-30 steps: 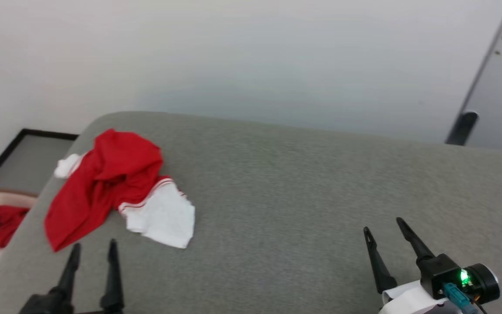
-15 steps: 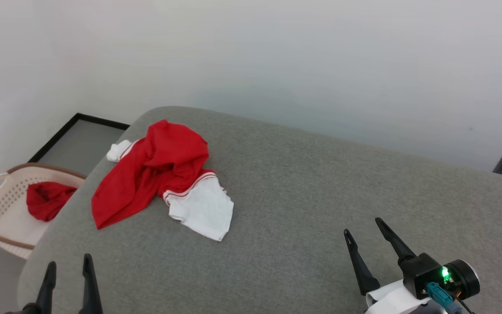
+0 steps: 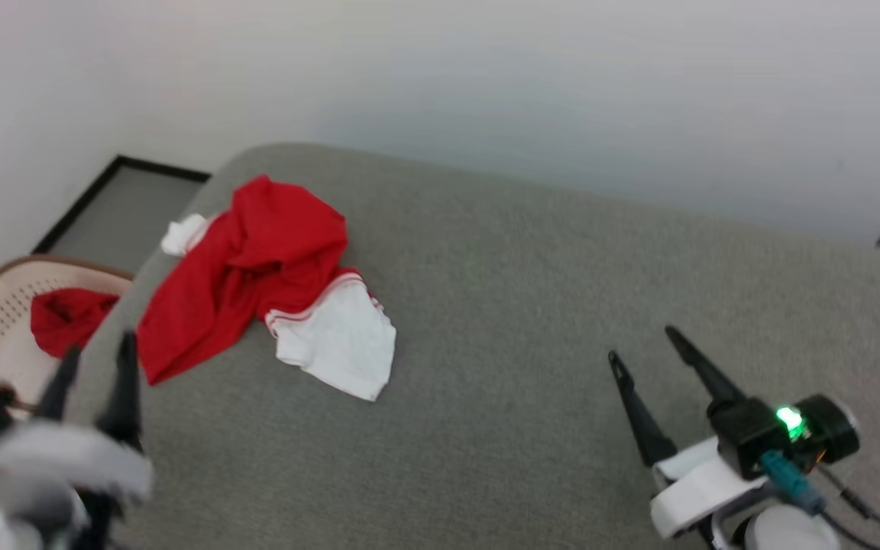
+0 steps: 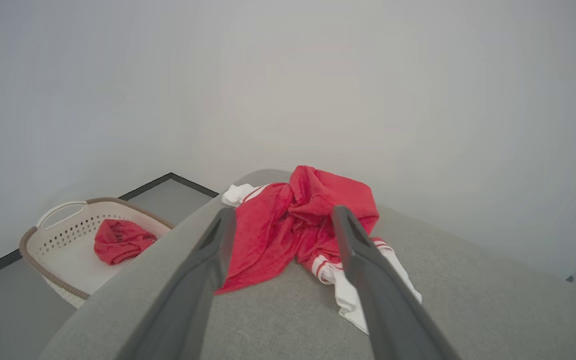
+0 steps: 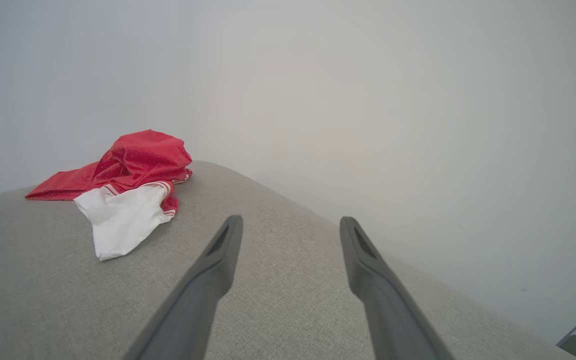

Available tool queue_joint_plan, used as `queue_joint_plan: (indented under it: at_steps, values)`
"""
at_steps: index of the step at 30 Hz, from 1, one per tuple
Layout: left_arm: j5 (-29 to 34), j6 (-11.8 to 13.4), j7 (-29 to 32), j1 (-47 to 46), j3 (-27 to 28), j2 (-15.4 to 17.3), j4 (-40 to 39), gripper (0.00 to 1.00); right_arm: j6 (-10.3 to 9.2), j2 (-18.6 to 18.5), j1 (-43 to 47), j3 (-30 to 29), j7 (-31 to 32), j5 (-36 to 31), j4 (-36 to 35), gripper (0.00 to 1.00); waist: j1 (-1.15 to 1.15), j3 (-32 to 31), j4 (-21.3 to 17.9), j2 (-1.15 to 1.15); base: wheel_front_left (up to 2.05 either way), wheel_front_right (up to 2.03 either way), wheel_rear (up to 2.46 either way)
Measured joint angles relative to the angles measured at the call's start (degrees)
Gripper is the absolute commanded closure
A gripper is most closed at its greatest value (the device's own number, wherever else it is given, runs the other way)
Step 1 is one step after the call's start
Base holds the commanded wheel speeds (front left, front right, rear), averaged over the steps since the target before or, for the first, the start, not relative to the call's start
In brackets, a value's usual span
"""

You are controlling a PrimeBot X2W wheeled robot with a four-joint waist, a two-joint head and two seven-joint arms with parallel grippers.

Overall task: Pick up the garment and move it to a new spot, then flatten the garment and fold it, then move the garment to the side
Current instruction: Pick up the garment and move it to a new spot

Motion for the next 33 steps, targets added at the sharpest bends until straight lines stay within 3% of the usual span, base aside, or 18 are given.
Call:
queue_joint_plan:
  at_steps: [7,15,22,33]
  values:
    - [-8.24,0.00,16.28,-12.48,-2.37,7.70,0.96,0.00,0.00,-3.30,-3.82,0.13,0.01,0.44,-1.20,0.00,0.00,6.38,-1.98,0.00,0.00,0.00,0.00]
    - [-16.45,0.00,30.87,-26.59,-3.89,14.22,10.80,0.00,0.00,-5.65,-6.82,0.16,0.00,0.94,-2.82,0.00,0.00,13.66,-4.84,0.00,0.00,0.00,0.00]
    - [-17.48,1.38,39.02,-35.81,-6.19,15.99,21.29,0.00,0.00,-7.11,-8.29,-0.11,0.01,1.16,-4.56,0.00,0.00,19.20,-7.50,0.00,0.00,0.00,0.00]
    - [-14.93,3.47,45.06,-43.96,-10.98,16.40,37.45,0.00,0.00,-7.80,-10.29,0.25,0.08,1.77,-5.45,0.00,0.00,25.73,-11.36,0.00,0.00,0.00,0.00]
